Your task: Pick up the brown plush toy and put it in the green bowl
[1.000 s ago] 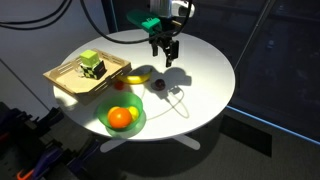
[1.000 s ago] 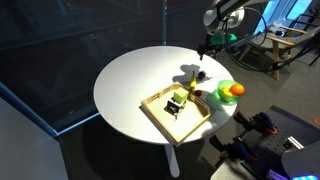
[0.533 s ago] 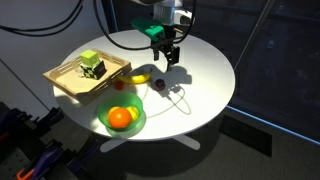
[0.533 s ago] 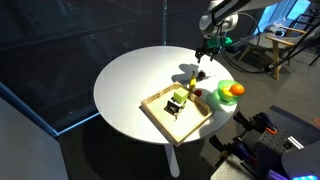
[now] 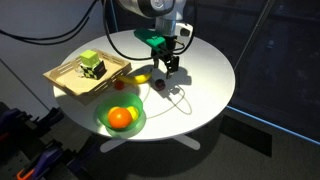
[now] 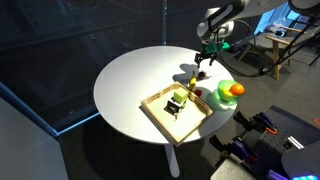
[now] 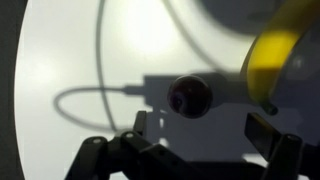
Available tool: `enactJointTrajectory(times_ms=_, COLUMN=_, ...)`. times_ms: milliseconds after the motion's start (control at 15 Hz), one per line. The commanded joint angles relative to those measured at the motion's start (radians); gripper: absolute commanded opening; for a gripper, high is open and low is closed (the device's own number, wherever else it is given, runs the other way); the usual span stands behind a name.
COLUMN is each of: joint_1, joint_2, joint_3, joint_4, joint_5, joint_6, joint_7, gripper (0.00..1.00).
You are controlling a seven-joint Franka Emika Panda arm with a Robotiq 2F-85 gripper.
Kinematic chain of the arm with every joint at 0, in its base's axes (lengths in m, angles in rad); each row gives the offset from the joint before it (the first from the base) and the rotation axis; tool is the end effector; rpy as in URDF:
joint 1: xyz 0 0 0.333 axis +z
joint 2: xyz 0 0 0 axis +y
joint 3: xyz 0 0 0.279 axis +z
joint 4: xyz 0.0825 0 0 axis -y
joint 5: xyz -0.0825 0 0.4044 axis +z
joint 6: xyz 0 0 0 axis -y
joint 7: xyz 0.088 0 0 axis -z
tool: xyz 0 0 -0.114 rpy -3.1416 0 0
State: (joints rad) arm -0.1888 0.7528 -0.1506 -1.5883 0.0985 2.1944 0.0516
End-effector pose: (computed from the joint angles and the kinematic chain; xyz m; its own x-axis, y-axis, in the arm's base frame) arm 0.6358 -0.2130 0.1367 0.9034 -0.4074 -0.1342 -0.4060 -0.9131 0.0385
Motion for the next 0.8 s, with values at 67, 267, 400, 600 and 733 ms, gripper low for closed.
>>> enactJointTrajectory(times_ms=67, joint_1=-0.032, joint_2=0.032, joint_3=0.015, joint_4=0.03, joint_5=0.006, joint_6=-0.001, joint_7=-0.015, gripper=1.0)
enactJointTrajectory(times_ms=267, joint_1=-0.036, joint_2=0.043, joint_3=0.013, joint_4=0.028, joint_5=0.004, joint_6=0.013, joint_7=-0.01, gripper=1.0)
enactJointTrajectory(times_ms=400, joint_1=-0.029, joint_2=0.051, joint_3=0.006, joint_4=0.026, joint_5=-0.004, joint_6=0.036, joint_7=0.006, gripper=1.0)
enactJointTrajectory(times_ms=600, joint_1=-0.023, joint_2=0.063, joint_3=0.004, joint_4=0.031, joint_5=-0.007, joint_6=0.054, joint_7=0.017, gripper=1.0)
enactJointTrajectory(times_ms=733, joint_1=-0.021, joint_2=0.069, joint_3=0.004, joint_4=0.032, joint_5=-0.008, joint_6=0.06, joint_7=0.019, gripper=1.0)
